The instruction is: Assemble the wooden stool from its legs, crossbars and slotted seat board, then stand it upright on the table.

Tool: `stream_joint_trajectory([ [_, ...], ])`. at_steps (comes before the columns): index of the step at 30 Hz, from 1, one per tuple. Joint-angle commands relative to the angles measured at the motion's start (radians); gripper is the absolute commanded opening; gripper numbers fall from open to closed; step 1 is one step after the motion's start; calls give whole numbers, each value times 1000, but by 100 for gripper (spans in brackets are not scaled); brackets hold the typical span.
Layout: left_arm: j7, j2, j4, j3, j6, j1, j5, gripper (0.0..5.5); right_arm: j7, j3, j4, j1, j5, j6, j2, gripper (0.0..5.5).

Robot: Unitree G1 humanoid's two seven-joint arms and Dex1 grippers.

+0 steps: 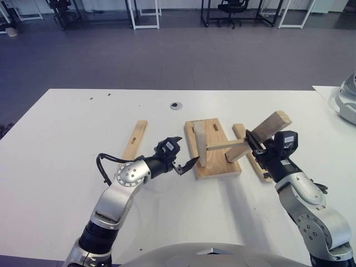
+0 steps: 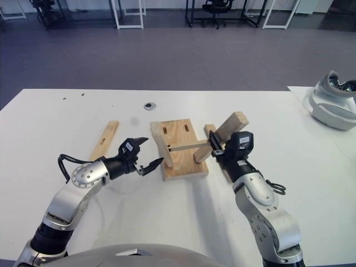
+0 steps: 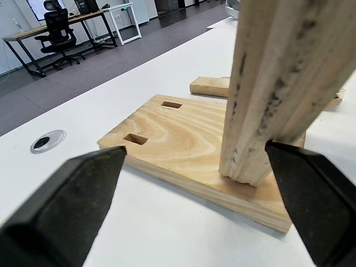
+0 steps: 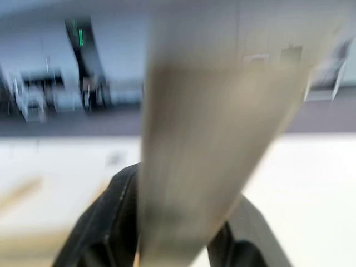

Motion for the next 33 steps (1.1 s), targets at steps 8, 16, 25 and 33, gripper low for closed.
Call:
stream_joint_trajectory([
  [8,50,-117,24,-59,-21,-144,-17,461,145,129,59,-121,7,147,-16,212],
  [16,49,-213,45,-58,-55,-257,-41,461,206,196,105,-188,22,191,17,212],
  [25,-16,47,34,183,-66,-161,-33,461,241,-65,115,-243,63,14,39,212],
  [33,-97,172,0,340,-26,-456,-186,461,354,-206,38,-445,204,29,-85,212],
])
